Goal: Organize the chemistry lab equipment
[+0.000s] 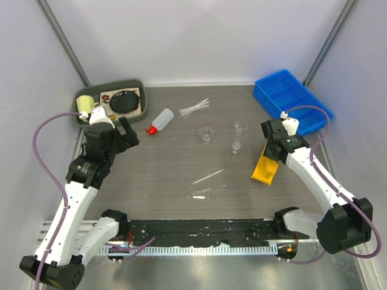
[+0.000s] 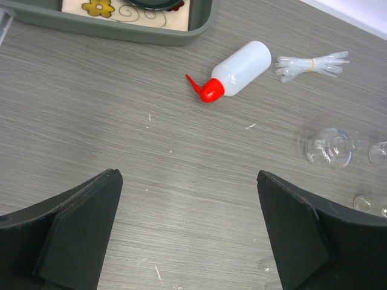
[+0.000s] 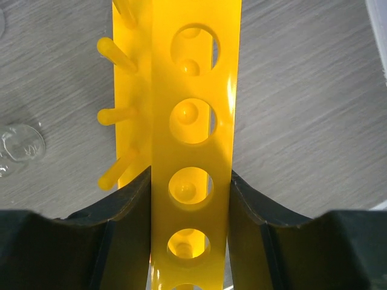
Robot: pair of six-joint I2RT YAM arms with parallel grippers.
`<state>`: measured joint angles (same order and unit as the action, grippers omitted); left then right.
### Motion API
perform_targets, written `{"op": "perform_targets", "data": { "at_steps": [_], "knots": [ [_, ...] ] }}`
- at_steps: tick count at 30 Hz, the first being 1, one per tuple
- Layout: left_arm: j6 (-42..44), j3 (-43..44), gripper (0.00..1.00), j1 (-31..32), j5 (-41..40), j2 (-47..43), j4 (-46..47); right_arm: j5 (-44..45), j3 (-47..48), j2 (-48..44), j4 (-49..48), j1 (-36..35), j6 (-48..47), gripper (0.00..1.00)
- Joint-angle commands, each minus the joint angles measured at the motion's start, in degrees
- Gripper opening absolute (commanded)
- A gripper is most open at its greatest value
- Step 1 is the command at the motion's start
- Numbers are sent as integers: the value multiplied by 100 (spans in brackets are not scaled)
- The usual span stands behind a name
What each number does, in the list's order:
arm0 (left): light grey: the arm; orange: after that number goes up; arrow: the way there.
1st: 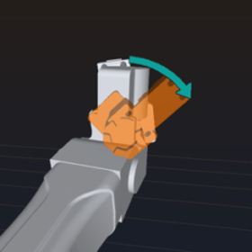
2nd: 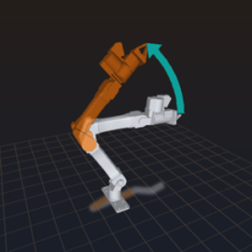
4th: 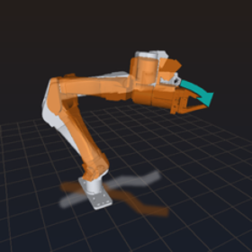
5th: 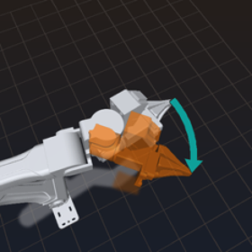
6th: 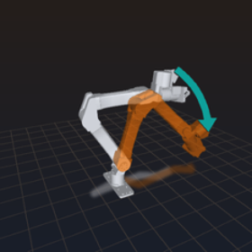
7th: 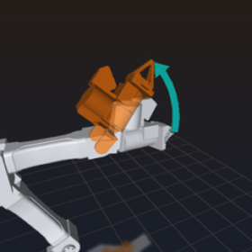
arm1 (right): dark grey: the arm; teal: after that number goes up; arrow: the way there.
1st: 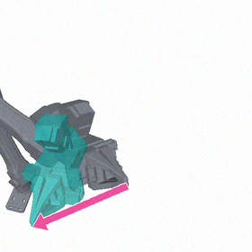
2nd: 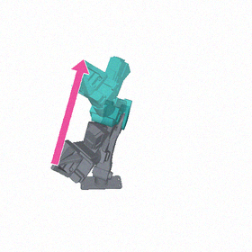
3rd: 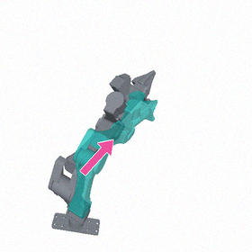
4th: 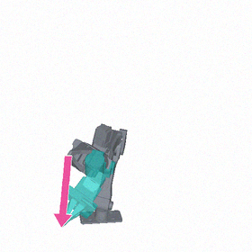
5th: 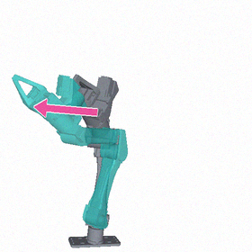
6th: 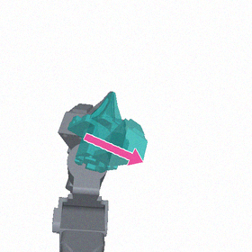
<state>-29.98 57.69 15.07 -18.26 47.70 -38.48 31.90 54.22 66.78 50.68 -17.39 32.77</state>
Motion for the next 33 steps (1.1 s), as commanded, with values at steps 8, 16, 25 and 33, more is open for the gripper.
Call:
{"op": "perform_targets", "data": {
  "at_steps": [8, 16, 25, 33],
  "knots": [
    [-105, 120, 100, -13, 235, -24, 218, -931, -210, 844, -1815, 938, -623, 1],
    [-122, 120, 100, -13, 262, 2, 209, -966, -175, 1469, -2202, 974, -702, 29],
    [-44, 146, 100, -22, 402, 107, 200, -782, -52, 1224, -1887, 974, -667, 76],
    [404, 216, 100, 83, 1342, 292, 376, -545, 772, 108, -825, 869, -676, 82]
  ]
}}
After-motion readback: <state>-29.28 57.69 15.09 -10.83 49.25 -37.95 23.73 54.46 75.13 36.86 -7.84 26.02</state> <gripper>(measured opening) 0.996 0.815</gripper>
